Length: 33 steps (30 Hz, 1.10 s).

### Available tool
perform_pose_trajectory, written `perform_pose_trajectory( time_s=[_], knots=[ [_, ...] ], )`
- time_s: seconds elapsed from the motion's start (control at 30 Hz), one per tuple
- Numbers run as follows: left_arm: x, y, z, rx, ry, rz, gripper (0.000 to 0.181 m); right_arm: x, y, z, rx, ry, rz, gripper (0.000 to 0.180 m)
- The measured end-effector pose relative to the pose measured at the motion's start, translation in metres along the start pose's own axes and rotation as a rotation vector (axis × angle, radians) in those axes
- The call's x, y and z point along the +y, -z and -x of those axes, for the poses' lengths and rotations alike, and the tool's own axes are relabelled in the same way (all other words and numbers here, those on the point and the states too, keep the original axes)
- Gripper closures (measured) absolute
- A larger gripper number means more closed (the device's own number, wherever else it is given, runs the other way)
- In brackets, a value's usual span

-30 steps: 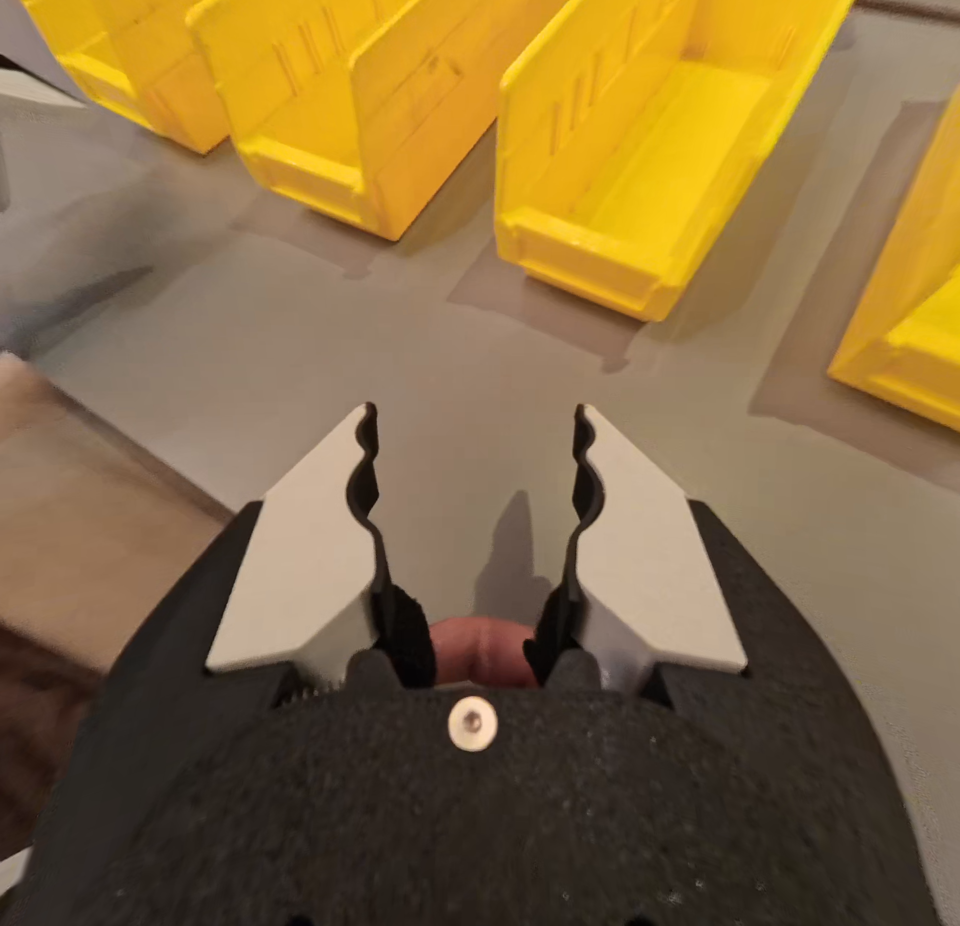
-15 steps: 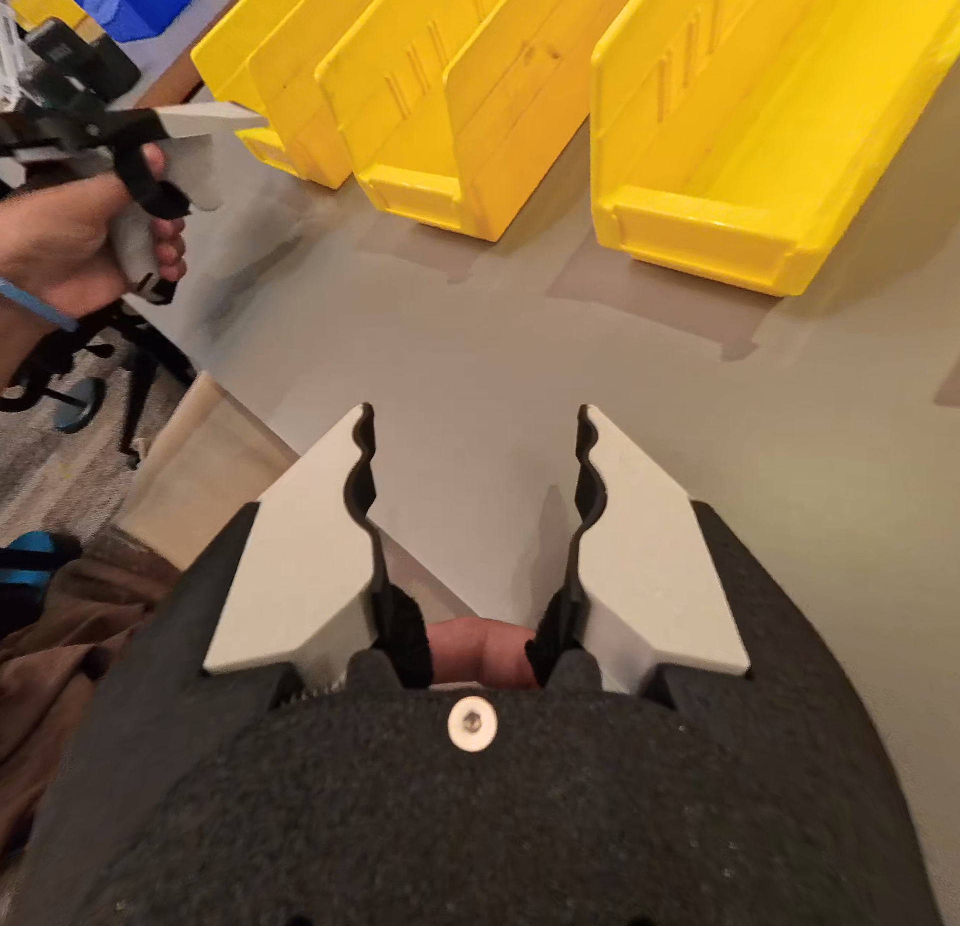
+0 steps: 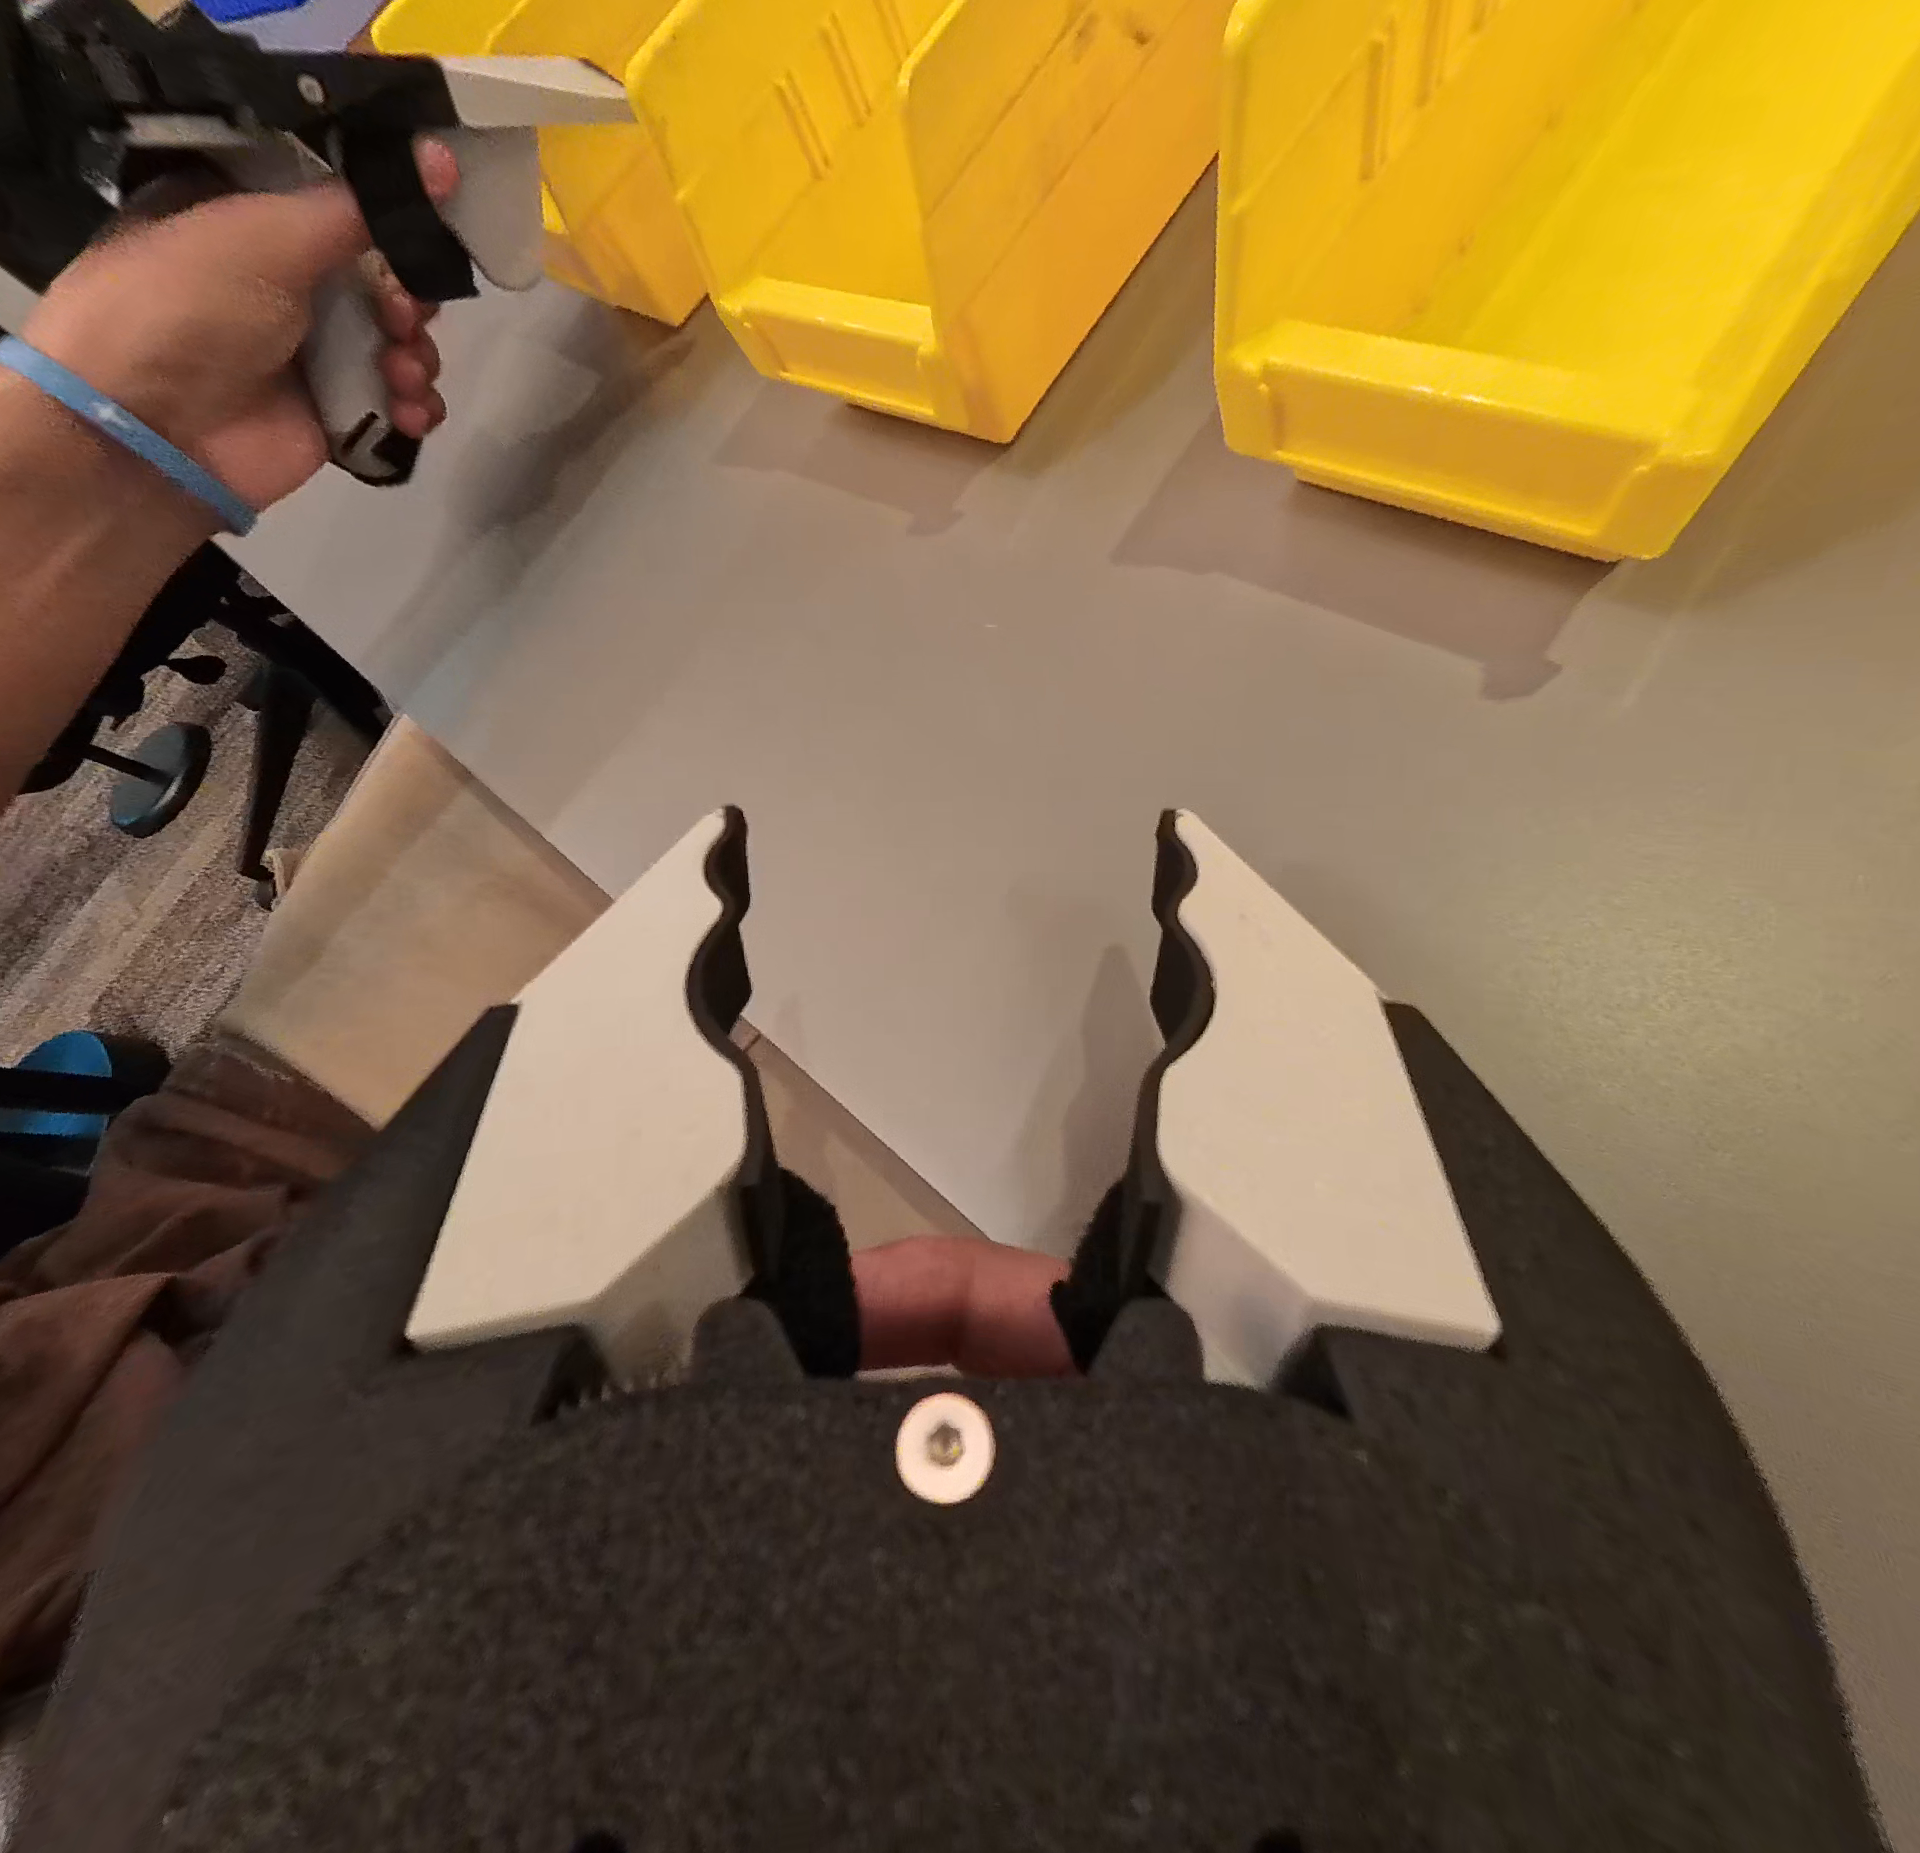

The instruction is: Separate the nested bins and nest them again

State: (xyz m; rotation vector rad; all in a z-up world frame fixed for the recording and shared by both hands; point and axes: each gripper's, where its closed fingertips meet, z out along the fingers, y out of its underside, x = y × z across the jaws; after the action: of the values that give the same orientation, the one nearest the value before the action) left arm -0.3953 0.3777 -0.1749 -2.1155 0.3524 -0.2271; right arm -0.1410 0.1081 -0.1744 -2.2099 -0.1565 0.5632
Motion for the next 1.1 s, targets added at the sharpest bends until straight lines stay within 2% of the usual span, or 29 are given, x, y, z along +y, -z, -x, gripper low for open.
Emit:
perform_pose_trajectory(
  time_s=[0.2,0.43,0.6,0.77,0.9,1.1],
  knots=[
    [-0.001,0.001,-0.002,-0.009,0.003,0.036,0.064,0.003,-0.001,-0.002,0.022,0.018,0.015,0.101],
    [-0.023,0.024,-0.015,-0.025,0.029,-0.062,0.068,0.005,-0.001,-0.004,0.045,0.041,0.025,0.102],
    [-0.019,0.035,-0.024,-0.027,0.044,-0.032,0.069,0.006,-0.001,-0.003,0.039,0.039,0.028,0.102],
    [-0.001,0.038,-0.027,-0.026,0.101,-0.027,0.067,0.007,-0.001,-0.004,0.042,0.039,0.031,0.102],
    [0.017,0.034,-0.031,-0.034,0.06,-0.015,0.063,0.008,-0.001,-0.004,0.039,0.035,0.036,0.101],
    [0.019,0.032,-0.038,-0.017,0.033,-0.032,0.05,0.011,-0.003,-0.002,0.036,0.045,0.055,0.101]
  ],
)
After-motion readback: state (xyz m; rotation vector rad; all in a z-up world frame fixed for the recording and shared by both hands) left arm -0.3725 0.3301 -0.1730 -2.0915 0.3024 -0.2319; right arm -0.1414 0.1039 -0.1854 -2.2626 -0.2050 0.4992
